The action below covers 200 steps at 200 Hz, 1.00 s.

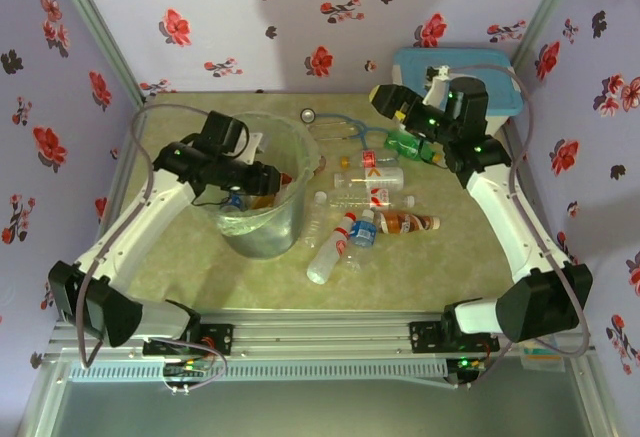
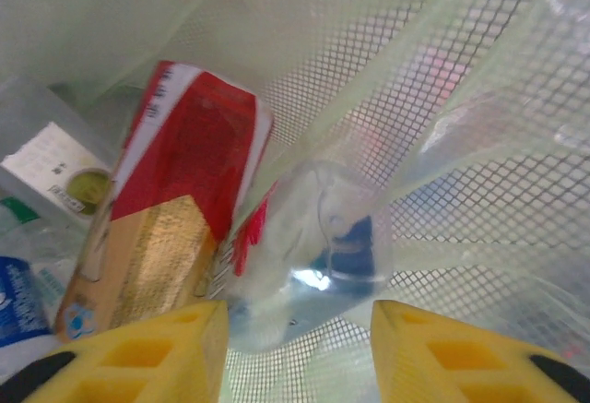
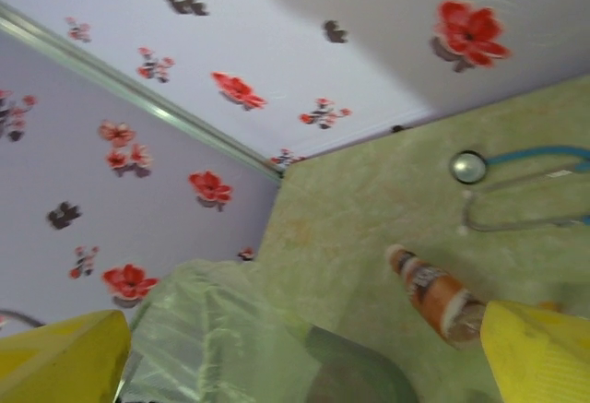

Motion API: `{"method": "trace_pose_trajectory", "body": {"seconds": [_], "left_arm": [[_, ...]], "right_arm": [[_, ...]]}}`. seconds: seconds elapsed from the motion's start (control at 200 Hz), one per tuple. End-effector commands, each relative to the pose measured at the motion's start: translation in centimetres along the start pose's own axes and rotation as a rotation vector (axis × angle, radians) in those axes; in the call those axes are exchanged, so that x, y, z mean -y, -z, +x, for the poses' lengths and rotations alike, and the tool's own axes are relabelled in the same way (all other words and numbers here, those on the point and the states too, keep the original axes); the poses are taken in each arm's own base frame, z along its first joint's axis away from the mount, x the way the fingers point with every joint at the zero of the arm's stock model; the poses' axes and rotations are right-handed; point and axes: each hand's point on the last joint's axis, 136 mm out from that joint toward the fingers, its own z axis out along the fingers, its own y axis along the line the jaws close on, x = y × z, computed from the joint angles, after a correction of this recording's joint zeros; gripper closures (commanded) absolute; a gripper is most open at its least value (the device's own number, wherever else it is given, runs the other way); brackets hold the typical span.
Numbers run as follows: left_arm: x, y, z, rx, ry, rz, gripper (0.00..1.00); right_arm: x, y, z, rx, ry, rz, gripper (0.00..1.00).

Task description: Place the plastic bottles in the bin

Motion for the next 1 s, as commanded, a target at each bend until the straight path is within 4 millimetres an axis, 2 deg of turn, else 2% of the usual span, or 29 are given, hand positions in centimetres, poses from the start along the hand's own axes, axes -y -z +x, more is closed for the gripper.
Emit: {"method": "trace_pose_trajectory", "body": {"seconds": [0.0,0.055,0.13,0.31,0.41,0.48,0.63,0.735,0.875,0.995], "left_arm": [[1.3,-1.3,0.1,0.001,0.004,0.070,0.60],[1.3,-1.9,0.5,-0.011,0.008,0.073,0.63],[1.1,-2.7,1.2,-0.027,0.019,0.078,0.64],[0.3,-4.6,2.4,-0.061,0.043,0.073,0.66],[-0.1,-5.4,2.7,-0.072,0.048,0.070,0.67],[-0.2,-5.7,2.7,-0.077,0.053,0.068,0.67],[-0.2,-4.6,1.9,-0.045,0.057,0.067,0.66],[-0.4,-2.8,0.9,-0.006,0.055,0.045,0.66],[-0.6,-0.4,-0.6,0.057,0.059,0.018,0.53],[-0.6,1.2,-1.8,0.103,0.061,0.005,0.44]], "right_arm": [[4.6,1.8,-0.8,0.041,-0.082,0.205,0.03],[7.0,2.6,-0.9,0.055,-0.149,0.262,0.03],[9.1,3.6,-1.0,0.083,-0.221,0.287,0.03],[12.5,5.5,-0.8,0.117,-0.276,0.360,0.04],[14.4,6.1,-0.1,0.083,-0.239,0.464,0.04],[15.1,6.0,0.3,0.054,-0.193,0.492,0.04],[15.5,5.8,0.7,-0.029,-0.055,0.510,0.05],[15.2,5.8,1.0,-0.087,0.012,0.512,0.06],[12.8,4.6,1.4,-0.155,0.132,0.427,0.11],[11.0,1.9,3.4,-0.281,0.282,0.399,0.11]]}}
